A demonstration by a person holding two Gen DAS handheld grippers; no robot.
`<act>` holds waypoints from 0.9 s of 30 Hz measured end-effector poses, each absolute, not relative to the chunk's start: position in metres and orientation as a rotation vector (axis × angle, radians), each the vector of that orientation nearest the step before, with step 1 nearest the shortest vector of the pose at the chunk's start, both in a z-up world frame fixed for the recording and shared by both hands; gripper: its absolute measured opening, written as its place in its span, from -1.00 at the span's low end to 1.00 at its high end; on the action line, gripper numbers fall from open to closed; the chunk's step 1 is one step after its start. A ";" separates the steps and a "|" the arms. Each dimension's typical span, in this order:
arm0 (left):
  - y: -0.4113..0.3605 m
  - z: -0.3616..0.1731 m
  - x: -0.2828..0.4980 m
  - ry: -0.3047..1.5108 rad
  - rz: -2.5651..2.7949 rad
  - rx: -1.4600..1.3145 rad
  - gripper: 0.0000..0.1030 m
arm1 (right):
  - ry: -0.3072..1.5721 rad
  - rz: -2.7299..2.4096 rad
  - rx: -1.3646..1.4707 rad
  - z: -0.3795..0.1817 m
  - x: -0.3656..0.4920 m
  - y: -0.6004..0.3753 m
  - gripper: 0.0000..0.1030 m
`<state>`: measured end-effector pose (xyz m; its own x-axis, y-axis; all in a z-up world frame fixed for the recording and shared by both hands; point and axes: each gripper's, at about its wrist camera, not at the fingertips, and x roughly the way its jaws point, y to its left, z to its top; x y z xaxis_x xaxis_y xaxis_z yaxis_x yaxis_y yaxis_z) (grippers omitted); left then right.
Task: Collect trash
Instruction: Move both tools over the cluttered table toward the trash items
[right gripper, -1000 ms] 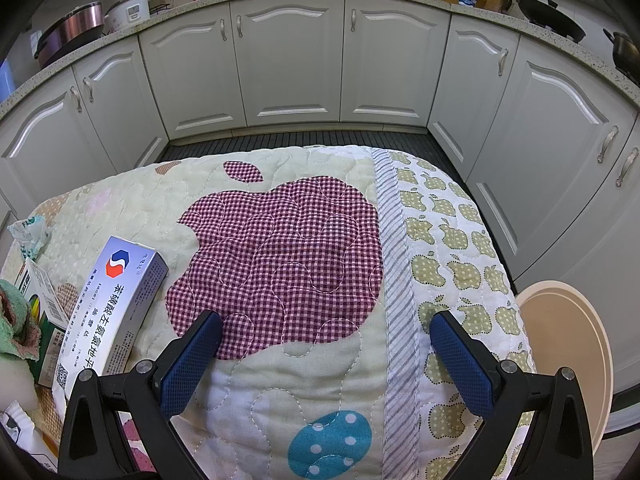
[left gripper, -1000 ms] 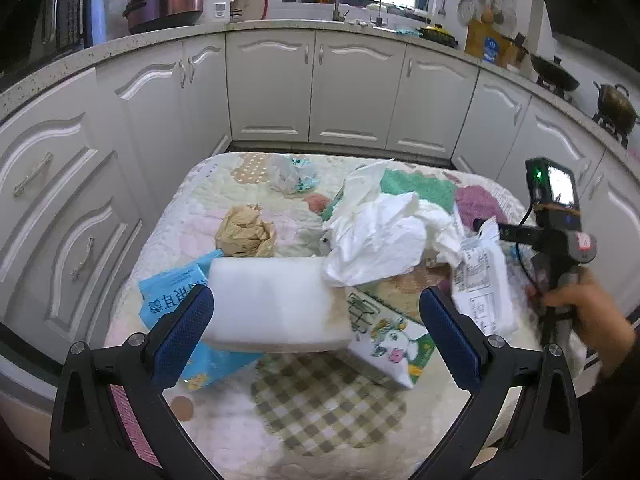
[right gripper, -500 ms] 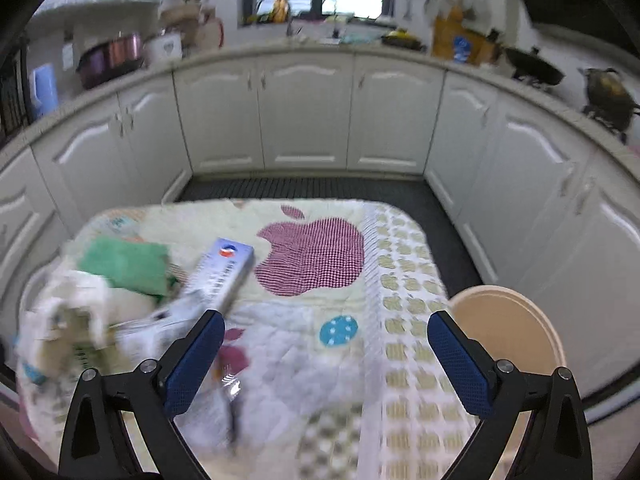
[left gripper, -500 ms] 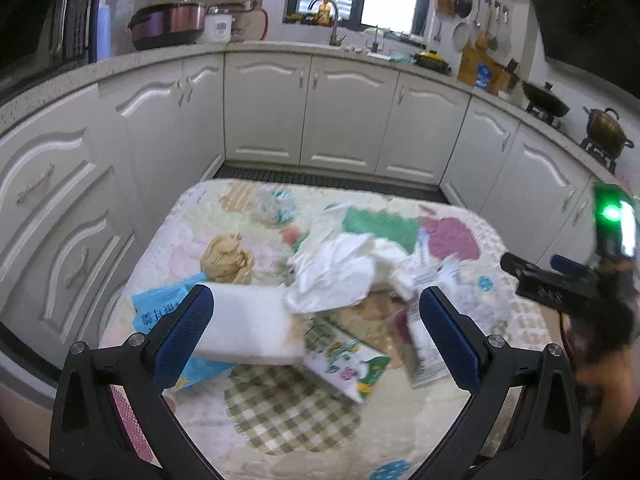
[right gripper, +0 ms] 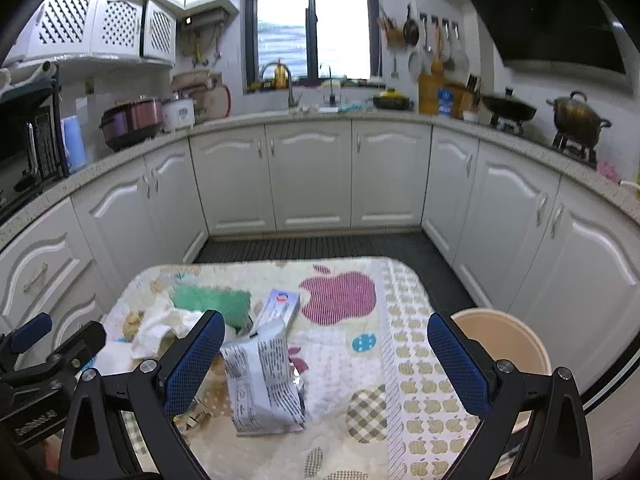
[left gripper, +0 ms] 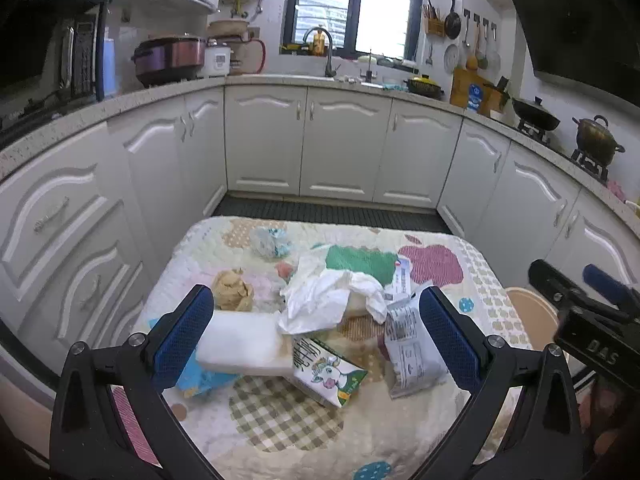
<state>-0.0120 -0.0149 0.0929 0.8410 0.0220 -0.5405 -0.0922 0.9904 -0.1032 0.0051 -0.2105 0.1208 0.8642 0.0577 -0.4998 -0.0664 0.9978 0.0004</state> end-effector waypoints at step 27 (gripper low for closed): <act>-0.024 0.098 -0.018 0.504 0.049 -0.131 0.99 | 0.453 0.059 0.008 0.133 -0.006 -0.213 0.96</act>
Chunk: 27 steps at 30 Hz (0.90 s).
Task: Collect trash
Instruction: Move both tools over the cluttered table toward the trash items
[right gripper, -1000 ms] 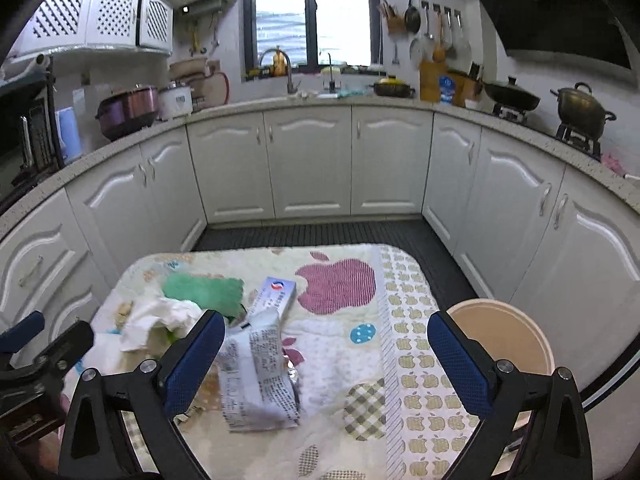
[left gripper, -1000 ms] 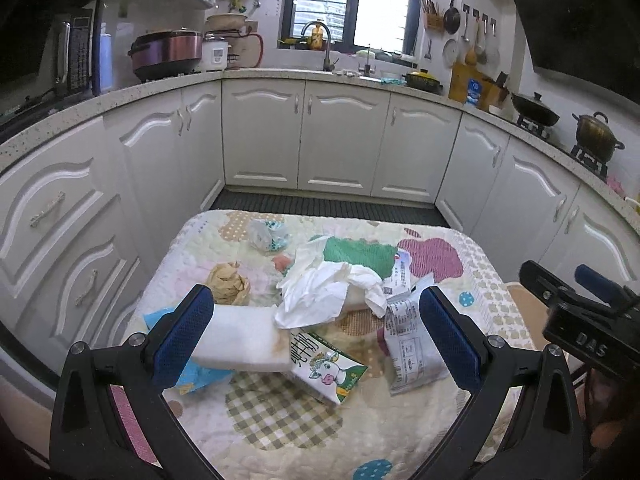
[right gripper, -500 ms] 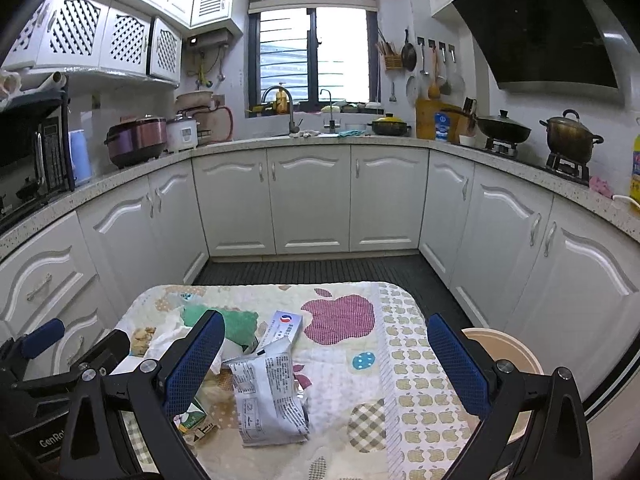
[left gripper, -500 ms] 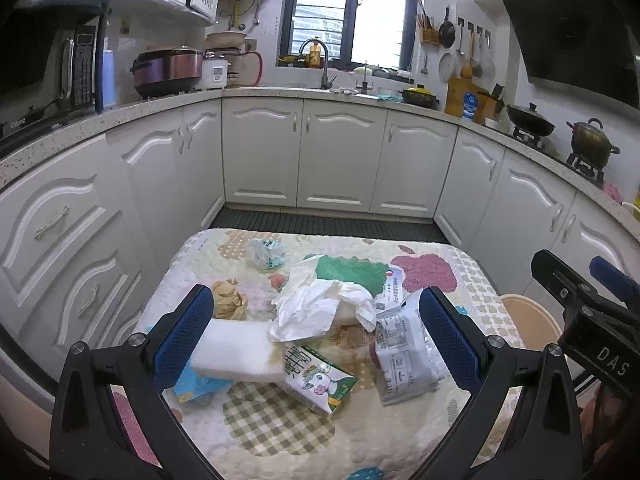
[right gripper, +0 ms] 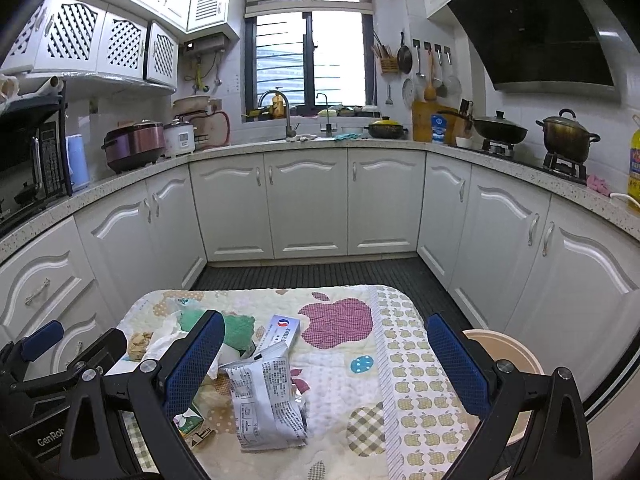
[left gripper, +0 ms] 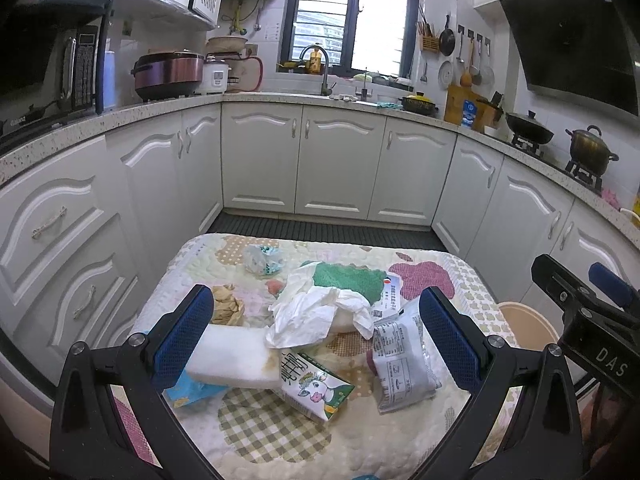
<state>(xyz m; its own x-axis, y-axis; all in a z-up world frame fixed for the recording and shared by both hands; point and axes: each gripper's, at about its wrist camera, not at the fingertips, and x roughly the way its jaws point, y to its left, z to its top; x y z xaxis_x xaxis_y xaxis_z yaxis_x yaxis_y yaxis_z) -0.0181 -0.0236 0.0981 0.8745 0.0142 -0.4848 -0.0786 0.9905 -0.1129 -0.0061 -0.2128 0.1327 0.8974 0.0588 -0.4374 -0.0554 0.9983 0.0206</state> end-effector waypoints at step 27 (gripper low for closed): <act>-0.022 0.099 -0.018 0.504 0.049 -0.131 0.99 | 0.458 0.050 -0.005 0.124 0.000 -0.212 0.96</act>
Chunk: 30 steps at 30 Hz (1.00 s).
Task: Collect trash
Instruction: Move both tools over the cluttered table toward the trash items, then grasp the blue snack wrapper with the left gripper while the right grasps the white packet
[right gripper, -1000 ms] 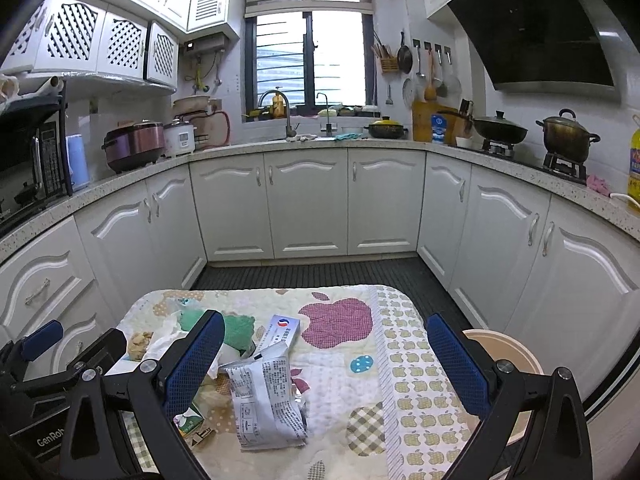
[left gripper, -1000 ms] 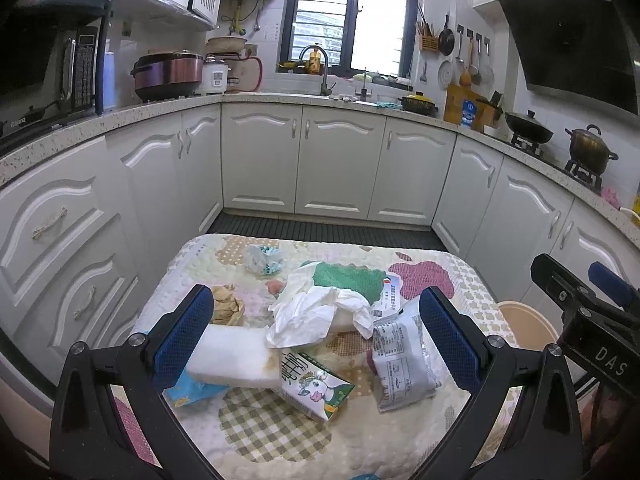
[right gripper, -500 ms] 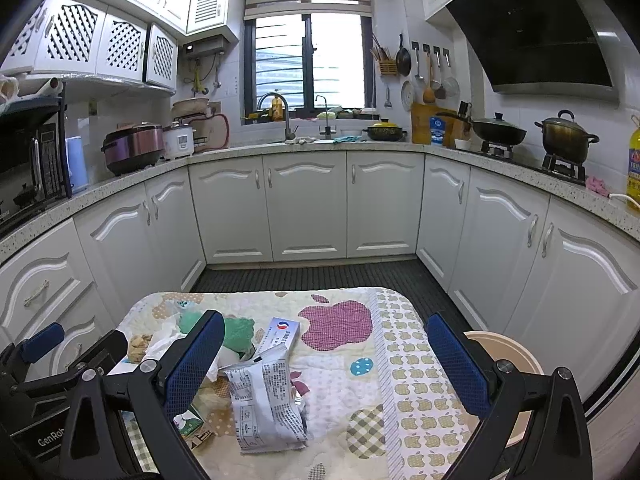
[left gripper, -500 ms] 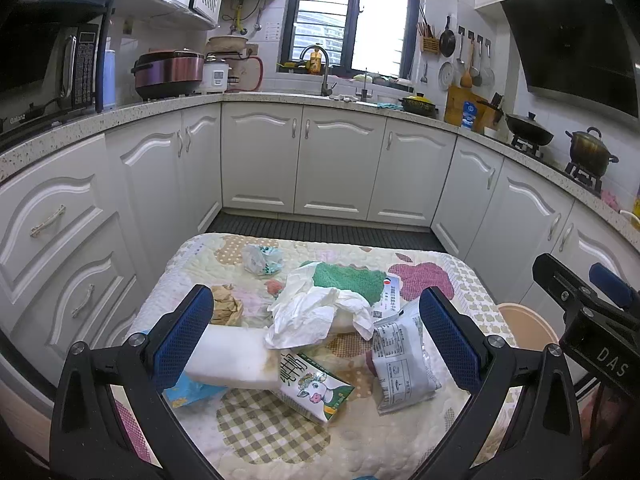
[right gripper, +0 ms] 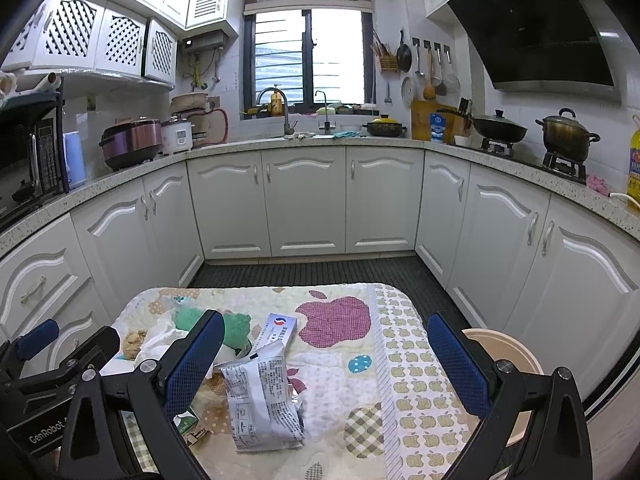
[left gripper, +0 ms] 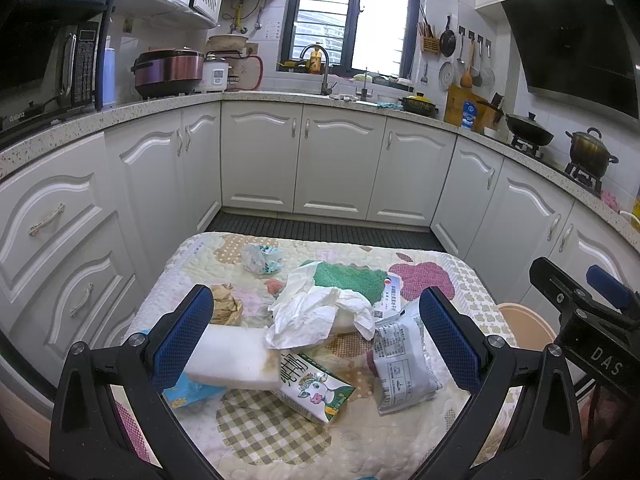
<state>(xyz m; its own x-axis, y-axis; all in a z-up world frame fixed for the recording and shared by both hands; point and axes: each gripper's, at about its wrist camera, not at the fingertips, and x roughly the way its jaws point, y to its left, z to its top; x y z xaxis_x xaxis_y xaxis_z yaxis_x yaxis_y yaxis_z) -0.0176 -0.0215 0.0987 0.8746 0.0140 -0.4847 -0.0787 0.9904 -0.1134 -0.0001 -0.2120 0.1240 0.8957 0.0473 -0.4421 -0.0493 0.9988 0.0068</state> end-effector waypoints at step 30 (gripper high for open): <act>-0.014 0.088 -0.010 0.535 0.053 -0.147 0.99 | 0.548 0.120 -0.025 0.105 0.015 -0.203 0.96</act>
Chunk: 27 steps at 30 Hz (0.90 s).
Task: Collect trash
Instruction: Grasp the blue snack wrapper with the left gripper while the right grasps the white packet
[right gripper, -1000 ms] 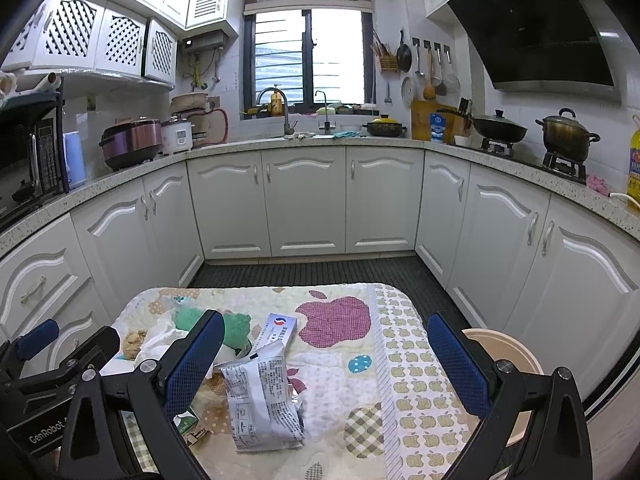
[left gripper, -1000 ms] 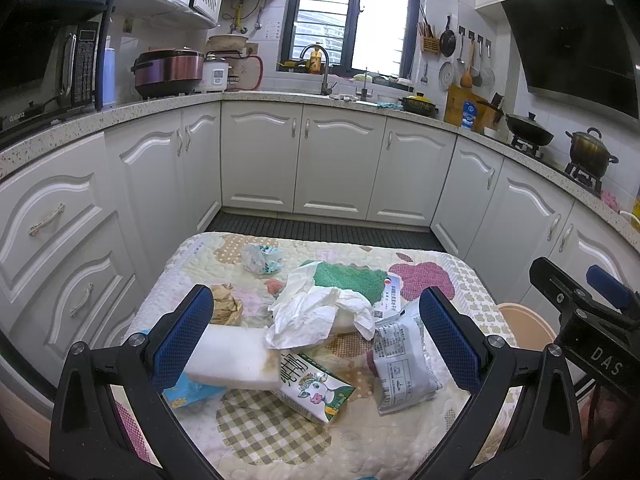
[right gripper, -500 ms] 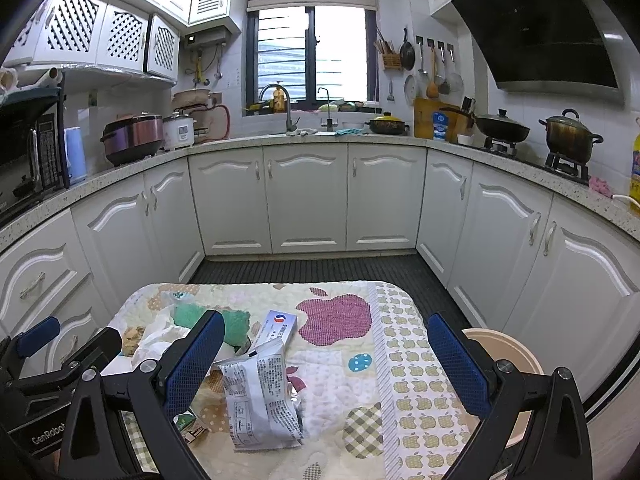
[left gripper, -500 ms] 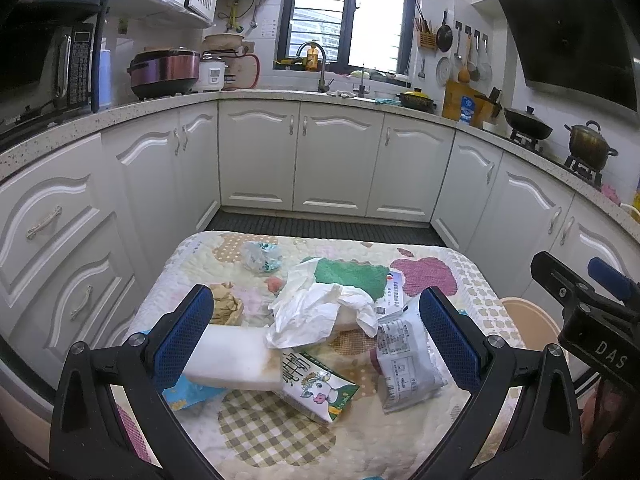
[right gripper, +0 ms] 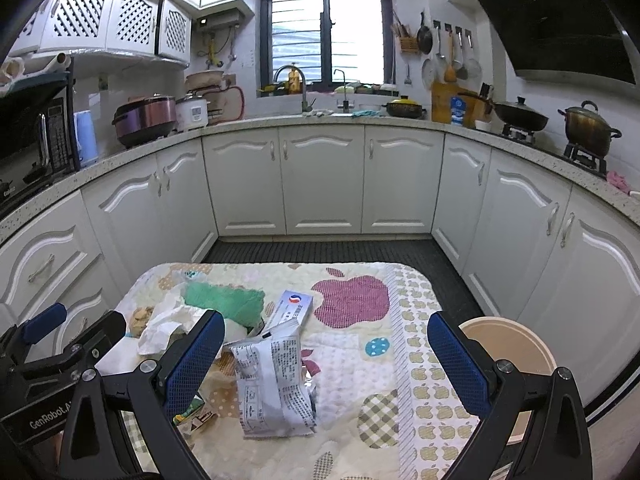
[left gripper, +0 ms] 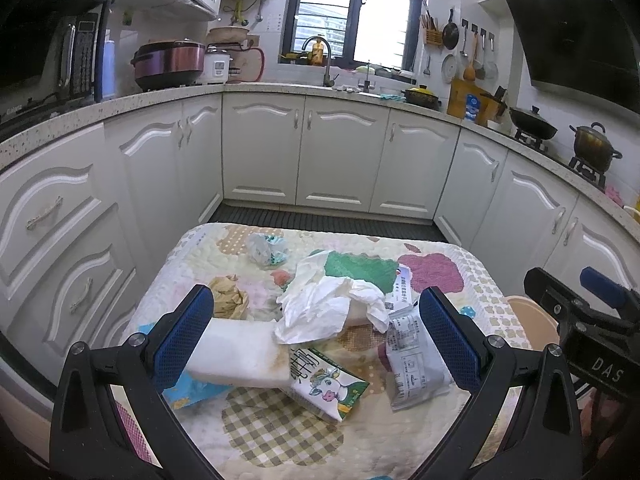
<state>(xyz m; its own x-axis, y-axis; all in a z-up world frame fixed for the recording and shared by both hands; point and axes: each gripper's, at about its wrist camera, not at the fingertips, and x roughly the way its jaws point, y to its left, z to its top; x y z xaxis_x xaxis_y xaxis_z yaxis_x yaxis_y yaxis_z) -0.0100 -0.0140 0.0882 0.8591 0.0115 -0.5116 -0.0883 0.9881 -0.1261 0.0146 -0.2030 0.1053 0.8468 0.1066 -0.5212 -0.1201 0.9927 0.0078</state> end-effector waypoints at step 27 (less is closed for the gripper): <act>0.088 0.026 -0.005 0.740 0.083 -0.220 0.99 | 0.850 0.315 -0.079 0.031 0.063 -0.197 0.96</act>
